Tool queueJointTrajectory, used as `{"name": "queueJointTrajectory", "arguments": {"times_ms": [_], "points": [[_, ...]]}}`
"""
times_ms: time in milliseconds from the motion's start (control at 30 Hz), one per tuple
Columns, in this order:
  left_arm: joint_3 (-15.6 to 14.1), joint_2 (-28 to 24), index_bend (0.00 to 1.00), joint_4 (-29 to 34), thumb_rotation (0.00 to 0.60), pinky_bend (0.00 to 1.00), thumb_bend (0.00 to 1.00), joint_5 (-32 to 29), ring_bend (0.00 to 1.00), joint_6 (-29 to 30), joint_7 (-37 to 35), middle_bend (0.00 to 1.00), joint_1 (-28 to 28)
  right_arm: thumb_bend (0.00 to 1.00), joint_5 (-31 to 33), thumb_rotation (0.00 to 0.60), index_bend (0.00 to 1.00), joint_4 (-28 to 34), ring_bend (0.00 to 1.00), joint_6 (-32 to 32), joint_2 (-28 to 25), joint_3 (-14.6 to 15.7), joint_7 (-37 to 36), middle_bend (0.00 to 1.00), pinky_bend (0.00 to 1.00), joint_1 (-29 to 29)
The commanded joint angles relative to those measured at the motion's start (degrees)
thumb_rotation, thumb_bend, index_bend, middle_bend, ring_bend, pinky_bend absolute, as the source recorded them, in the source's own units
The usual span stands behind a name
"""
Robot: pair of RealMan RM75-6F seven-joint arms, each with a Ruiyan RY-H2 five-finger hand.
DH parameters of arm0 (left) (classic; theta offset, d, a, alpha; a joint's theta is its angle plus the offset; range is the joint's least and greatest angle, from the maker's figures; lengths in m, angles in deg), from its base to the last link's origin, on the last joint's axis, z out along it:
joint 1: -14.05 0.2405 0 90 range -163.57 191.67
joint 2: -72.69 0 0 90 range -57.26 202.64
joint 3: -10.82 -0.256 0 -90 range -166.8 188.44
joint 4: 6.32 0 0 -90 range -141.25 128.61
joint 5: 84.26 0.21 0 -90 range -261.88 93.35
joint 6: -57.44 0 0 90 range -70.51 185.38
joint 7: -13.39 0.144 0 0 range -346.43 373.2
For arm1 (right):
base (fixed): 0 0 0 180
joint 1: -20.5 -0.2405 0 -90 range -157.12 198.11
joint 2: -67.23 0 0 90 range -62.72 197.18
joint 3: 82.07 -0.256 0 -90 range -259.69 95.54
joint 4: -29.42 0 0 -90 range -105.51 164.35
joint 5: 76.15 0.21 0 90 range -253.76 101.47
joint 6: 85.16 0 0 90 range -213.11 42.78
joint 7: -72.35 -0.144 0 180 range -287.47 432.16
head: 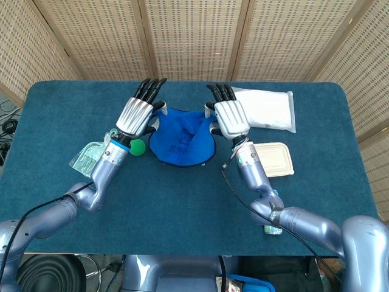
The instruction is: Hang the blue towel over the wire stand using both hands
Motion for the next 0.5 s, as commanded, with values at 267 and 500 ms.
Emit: {"name": "queueJointTrajectory", "arguments": {"times_ms": [267, 500], "points": [[-1.68, 3.08, 0.73, -6.08, 0.6, 0.0, 0.48, -0.3, 0.0, -1.06, -5.28, 0.0, 1.44, 0.62, -0.82, 0.6, 0.65, -5.25, 0.0, 1.33, 2.66, 1.82, -3.96, 0.11, 0.0, 0.74], [-3.08, 4.22, 0.73, -9.56, 0.6, 0.0, 0.48, 0.28, 0.0, -1.27, -8.64, 0.0, 2.71, 0.62, -1.17, 0.6, 0.65, -7.33, 0.0, 1.59, 3.37, 2.65, -5.57, 0.11, 0.0, 1.83]]}}
